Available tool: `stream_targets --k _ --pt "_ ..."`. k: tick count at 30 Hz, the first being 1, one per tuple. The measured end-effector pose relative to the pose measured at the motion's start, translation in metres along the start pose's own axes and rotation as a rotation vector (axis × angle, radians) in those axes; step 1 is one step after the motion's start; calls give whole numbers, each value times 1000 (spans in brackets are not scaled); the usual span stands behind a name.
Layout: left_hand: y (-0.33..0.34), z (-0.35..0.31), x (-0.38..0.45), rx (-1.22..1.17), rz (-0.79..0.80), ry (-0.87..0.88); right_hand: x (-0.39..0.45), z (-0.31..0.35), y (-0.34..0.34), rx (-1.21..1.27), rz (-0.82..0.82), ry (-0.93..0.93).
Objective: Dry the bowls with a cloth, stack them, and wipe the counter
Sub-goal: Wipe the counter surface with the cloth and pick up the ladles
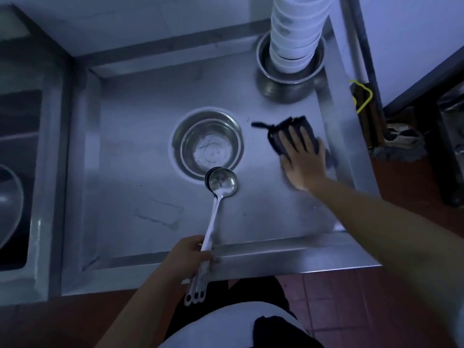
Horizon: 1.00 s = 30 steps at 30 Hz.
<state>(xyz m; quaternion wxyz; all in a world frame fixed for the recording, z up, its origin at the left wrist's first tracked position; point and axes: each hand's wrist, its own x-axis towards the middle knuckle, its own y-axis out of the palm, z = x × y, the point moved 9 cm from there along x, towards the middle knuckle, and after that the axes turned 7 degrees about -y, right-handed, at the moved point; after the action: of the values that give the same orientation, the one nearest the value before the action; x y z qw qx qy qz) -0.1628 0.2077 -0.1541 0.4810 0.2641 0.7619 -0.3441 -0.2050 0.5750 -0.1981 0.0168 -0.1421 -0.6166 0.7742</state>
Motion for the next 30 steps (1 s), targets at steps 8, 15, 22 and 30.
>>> stream_targets --k 8,15,22,30 --pt "-3 22 1 -164 72 -92 131 54 -18 -26 111 -67" --pt "-1 23 -6 -255 58 -84 105 66 -12 -76 168 -223" --pt "-2 25 -19 -447 94 -73 -5 121 28 -16 124 -403" --pt "-20 20 -21 -684 65 10 -89 237 78 23 207 -570"
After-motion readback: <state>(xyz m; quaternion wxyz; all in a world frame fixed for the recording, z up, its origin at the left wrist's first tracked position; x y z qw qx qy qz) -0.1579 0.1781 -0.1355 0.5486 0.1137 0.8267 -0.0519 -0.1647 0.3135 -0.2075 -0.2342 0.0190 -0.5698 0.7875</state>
